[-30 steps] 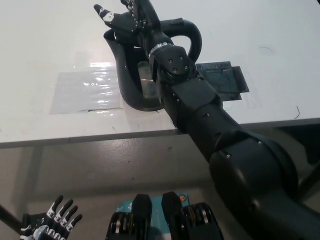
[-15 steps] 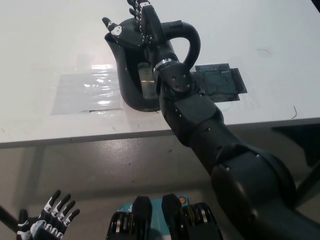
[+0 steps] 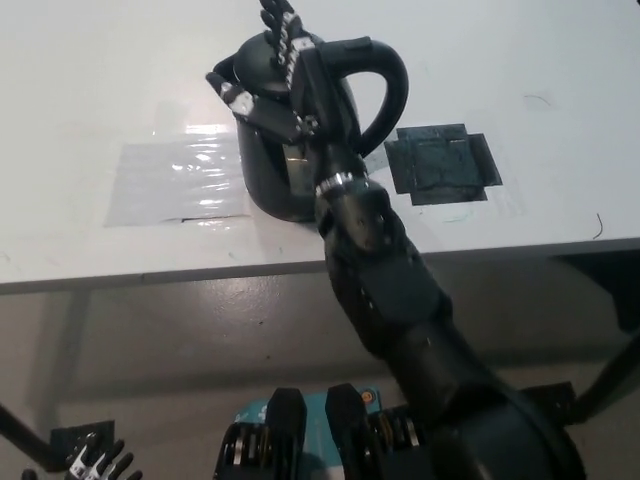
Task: The robot uses its right hand to push down on the lid of a kettle kept in the middle of the desk to close it
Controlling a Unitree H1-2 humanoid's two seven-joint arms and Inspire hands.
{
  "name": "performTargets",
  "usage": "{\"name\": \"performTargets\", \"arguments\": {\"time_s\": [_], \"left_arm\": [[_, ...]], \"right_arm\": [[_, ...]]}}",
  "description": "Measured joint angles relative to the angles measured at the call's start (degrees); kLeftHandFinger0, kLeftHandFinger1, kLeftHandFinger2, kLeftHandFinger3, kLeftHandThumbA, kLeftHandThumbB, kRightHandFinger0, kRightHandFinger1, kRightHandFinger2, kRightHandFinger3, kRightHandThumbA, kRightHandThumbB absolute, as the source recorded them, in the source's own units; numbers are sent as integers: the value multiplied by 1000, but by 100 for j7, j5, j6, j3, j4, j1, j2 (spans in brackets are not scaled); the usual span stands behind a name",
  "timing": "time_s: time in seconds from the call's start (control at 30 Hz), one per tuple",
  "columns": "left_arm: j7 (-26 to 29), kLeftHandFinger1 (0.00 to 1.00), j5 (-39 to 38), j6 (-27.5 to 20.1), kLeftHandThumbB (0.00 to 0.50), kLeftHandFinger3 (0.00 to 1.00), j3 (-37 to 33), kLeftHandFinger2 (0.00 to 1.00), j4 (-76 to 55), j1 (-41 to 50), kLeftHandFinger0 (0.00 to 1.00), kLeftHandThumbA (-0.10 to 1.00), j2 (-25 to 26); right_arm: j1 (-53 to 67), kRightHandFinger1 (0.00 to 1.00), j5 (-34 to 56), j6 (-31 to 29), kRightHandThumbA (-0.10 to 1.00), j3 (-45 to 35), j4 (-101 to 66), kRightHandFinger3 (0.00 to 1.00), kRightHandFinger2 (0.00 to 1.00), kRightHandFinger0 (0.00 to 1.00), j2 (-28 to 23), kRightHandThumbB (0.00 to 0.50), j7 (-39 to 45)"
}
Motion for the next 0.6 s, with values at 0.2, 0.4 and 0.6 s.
{"name": "performTargets", "arguments": {"time_s": [0.2,0.4,0.6], "left_arm": [[1,1000,1,22,492,1000,5,1000,1,-78,1000,1000,0],[1,1000,4,29,491,1000,8,1000,2,-155,1000,1000,0],[2,1000,4,30,490,1000,18,1000,10,-199,1000,1000,0]], "right_arm": [[1057,1000,6,225,743,179,-1449,1000,1000,1000,-67,185,81],[2395,1000,16,481,642,296,-2765,1000,1000,1000,-433,222,146],[3807,1000,31,650,637,343,-4043,1000,1000,1000,-1040,233,247]]}}
